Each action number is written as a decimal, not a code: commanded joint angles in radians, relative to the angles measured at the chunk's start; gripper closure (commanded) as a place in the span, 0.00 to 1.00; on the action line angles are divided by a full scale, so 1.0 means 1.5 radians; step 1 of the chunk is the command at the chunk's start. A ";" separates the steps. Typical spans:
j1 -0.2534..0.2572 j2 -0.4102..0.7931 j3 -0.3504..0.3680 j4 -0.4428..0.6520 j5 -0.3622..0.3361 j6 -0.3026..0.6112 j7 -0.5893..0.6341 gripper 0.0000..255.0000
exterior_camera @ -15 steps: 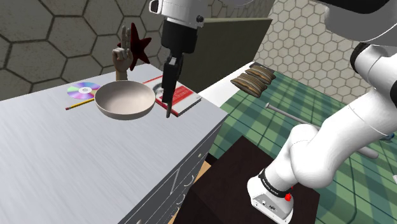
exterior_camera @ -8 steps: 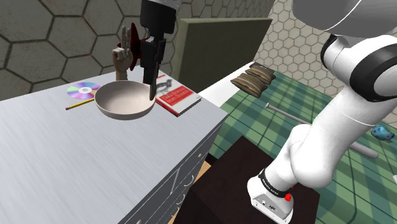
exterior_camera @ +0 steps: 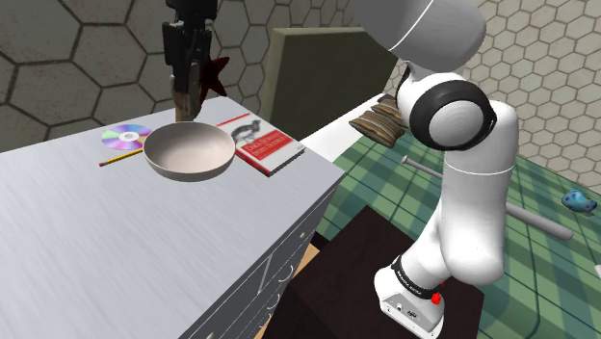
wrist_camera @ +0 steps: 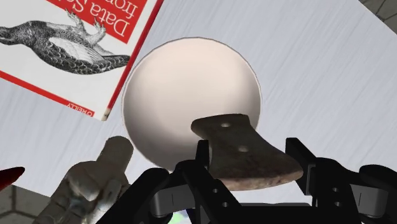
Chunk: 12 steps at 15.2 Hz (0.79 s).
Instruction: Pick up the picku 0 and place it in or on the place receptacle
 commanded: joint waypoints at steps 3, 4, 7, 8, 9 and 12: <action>0.001 0.044 -0.003 0.053 -0.007 -0.013 -0.005 1.00; -0.003 0.027 -0.003 0.016 -0.004 0.008 -0.008 1.00; -0.011 -0.006 -0.003 -0.068 0.001 0.057 -0.018 1.00; -0.013 -0.014 -0.004 -0.090 0.002 0.071 -0.020 1.00; -0.015 -0.022 -0.004 -0.111 0.004 0.085 -0.023 1.00; -0.019 -0.040 -0.004 -0.167 0.007 0.122 -0.030 1.00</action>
